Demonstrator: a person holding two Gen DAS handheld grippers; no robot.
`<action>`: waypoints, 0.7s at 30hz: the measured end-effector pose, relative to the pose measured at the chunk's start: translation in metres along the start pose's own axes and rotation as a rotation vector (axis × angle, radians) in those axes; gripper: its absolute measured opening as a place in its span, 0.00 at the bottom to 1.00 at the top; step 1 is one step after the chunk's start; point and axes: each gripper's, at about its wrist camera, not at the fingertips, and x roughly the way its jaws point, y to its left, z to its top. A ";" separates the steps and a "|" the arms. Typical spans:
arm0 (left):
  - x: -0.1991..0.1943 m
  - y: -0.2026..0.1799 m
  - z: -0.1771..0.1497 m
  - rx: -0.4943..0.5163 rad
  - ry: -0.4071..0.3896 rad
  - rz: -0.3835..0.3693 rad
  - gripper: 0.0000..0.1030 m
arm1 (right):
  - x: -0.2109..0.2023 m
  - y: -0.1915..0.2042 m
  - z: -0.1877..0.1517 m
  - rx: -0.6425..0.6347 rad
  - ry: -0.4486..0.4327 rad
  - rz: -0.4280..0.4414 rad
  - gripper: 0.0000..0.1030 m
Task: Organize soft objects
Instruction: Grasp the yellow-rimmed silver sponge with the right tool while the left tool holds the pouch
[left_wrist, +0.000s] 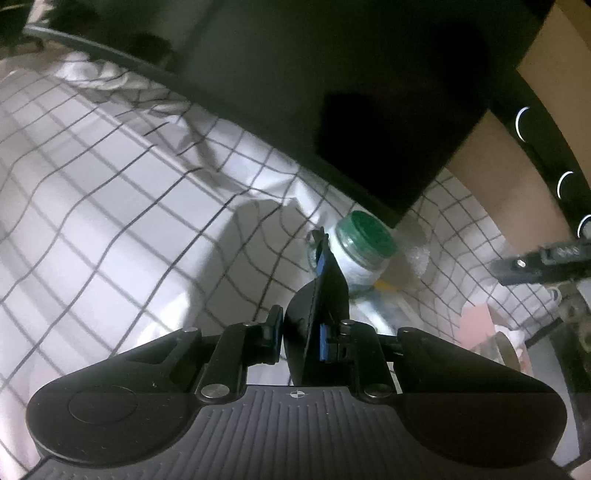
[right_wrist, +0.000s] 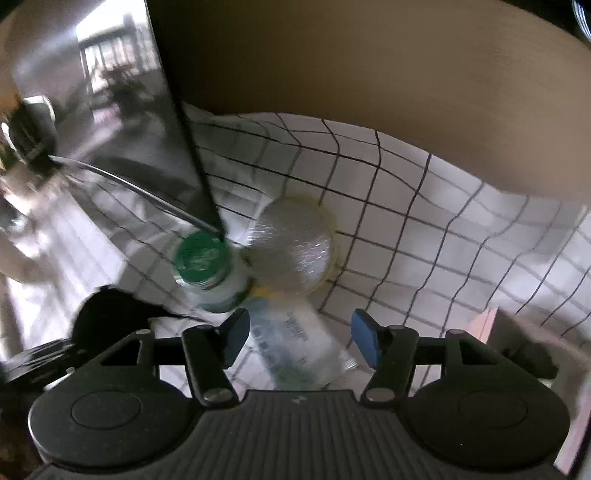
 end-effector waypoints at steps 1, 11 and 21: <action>-0.001 0.002 -0.002 -0.011 0.002 0.001 0.20 | 0.007 -0.001 0.006 0.019 0.013 -0.005 0.60; -0.023 0.000 -0.029 -0.052 0.026 0.025 0.21 | 0.085 -0.007 0.070 -0.097 0.035 0.029 0.60; -0.008 -0.012 -0.039 -0.076 0.065 0.025 0.21 | 0.113 -0.032 0.067 -0.026 0.087 0.159 0.40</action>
